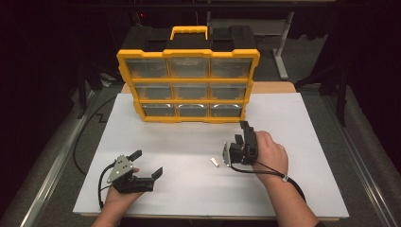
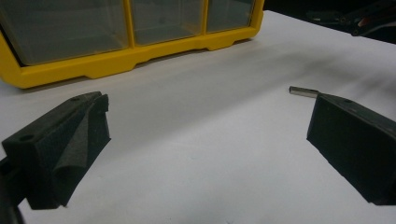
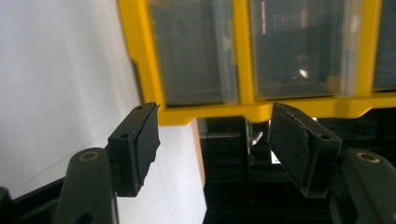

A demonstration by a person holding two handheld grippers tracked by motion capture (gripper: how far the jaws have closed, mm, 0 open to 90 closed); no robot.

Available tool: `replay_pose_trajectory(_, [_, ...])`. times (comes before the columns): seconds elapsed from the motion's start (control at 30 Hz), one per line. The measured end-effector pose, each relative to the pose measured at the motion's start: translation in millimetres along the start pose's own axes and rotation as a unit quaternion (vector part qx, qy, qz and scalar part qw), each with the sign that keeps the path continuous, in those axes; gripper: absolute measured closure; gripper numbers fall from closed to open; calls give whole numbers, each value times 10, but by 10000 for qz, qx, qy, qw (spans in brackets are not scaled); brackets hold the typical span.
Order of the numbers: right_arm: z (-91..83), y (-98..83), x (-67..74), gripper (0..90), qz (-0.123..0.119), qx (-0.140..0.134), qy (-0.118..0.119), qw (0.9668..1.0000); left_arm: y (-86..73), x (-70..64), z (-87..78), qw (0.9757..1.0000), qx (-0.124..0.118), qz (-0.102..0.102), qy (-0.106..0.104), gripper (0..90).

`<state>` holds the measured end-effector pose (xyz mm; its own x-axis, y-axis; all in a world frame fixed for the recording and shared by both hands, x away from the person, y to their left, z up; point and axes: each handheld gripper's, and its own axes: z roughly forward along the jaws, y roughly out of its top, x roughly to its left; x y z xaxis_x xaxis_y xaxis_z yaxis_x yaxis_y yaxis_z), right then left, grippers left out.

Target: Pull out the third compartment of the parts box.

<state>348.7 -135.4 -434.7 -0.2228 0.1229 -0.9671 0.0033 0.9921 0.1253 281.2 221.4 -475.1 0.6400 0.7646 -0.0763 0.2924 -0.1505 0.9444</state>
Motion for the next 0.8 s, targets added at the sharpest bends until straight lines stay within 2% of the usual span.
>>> replay_pose_trajectory(0.23, [28, 113, -177, 387, 62, -57, -221, 9997, 4, -5, 3, 10000, -45, 4, -57, 3])
replay_pose_trajectory(0.27, [36, 122, -189, 391, 153, -69, -242, 9996, 4, -5, 5, 10000, -54, -8, -58, 3])
replay_pose_trajectory(0.33, [49, 145, -248, 402, 57, -126, -328, 9994, 5, -8, 8, 9999, -86, -42, -69, 3])
replay_pose_trajectory(0.43, [63, 181, -300, 419, 159, -96, -350, 9992, 6, -14, 8, 9999, -125, -31, -74, 3])
replay_pose_trajectory(0.6, [90, 247, -406, 452, 75, -166, -518, 9985, 2, -20, 11, 9999, -109, 4, -81, 3])
replay_pose_trajectory(0.63, [94, 258, -417, 461, 154, -153, -499, 9985, 2, -20, 11, 9999, -109, 4, -81, 3])
replay_pose_trajectory(0.67, [94, 258, -417, 461, 154, -153, -499, 9985, 1, -22, 10, 9999, -104, 16, -88, 3])
replay_pose_trajectory(0.7, [102, 287, -474, 475, 69, -222, -603, 9979, -1, -25, 9, 9999, -108, 29, -89, 3])
replay_pose_trajectory(0.8, [109, 314, -516, 487, 112, -241, -667, 9974, -2, -24, 6, 9999, -94, 41, -91, 3])
